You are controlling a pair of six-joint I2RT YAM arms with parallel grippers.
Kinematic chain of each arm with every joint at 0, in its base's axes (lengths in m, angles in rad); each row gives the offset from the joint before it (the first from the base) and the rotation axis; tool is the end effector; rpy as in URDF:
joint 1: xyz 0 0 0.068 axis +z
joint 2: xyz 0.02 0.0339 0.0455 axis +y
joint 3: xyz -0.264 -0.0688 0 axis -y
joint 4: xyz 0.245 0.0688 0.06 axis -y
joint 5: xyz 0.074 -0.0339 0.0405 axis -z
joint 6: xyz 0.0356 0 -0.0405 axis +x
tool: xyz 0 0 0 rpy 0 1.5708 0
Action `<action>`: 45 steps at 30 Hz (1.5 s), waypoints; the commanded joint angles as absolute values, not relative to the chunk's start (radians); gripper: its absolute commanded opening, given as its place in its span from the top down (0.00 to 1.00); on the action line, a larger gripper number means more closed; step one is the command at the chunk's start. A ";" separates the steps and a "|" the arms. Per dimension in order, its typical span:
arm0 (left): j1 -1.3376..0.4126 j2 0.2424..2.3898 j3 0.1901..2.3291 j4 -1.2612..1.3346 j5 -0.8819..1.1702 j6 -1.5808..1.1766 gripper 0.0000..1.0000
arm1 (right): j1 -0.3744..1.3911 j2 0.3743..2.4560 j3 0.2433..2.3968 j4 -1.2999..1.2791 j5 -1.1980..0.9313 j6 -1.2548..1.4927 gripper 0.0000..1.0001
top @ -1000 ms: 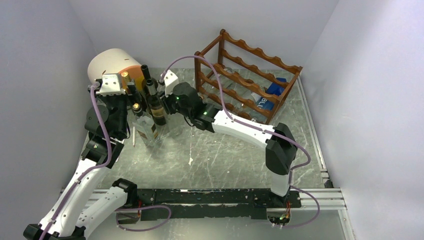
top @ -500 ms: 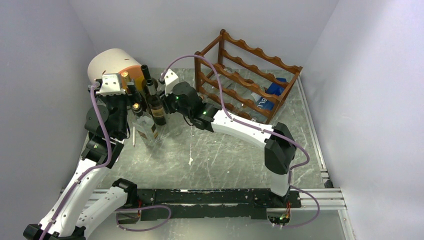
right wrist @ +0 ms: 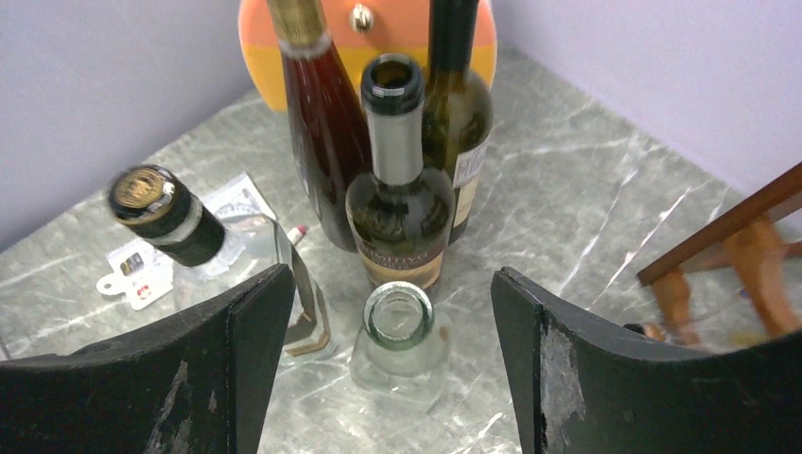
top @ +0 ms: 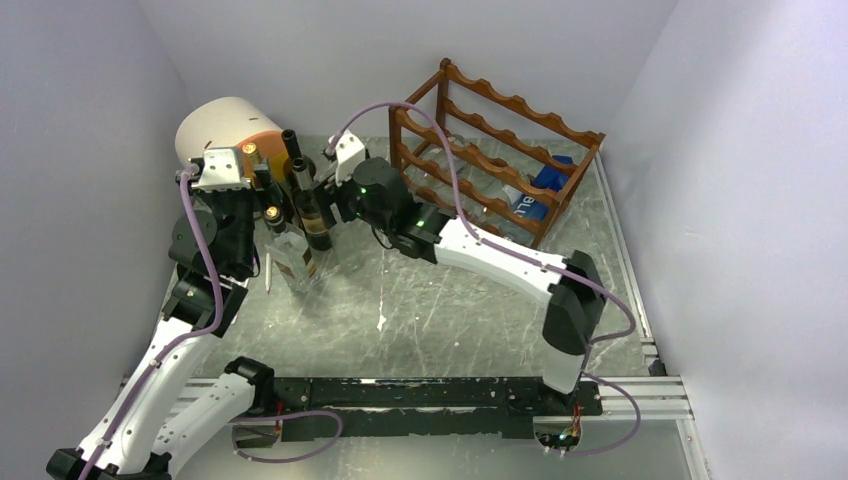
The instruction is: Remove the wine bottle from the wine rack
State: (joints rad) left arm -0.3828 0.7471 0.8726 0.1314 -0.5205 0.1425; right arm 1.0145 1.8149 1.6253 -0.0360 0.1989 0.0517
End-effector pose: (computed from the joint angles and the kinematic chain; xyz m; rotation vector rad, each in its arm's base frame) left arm 0.1581 -0.0446 0.4097 -0.0942 1.3466 0.1390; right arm 0.2393 0.3715 0.3581 -0.7162 1.6842 0.5817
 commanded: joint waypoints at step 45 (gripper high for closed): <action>-0.374 0.740 0.886 0.135 -0.494 0.104 0.18 | 0.420 1.187 0.184 0.778 0.498 0.831 0.06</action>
State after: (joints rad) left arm -0.3820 0.7490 0.8726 0.1291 -0.5110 0.1158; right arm 0.4595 1.1286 0.2089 0.5674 0.5068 0.7723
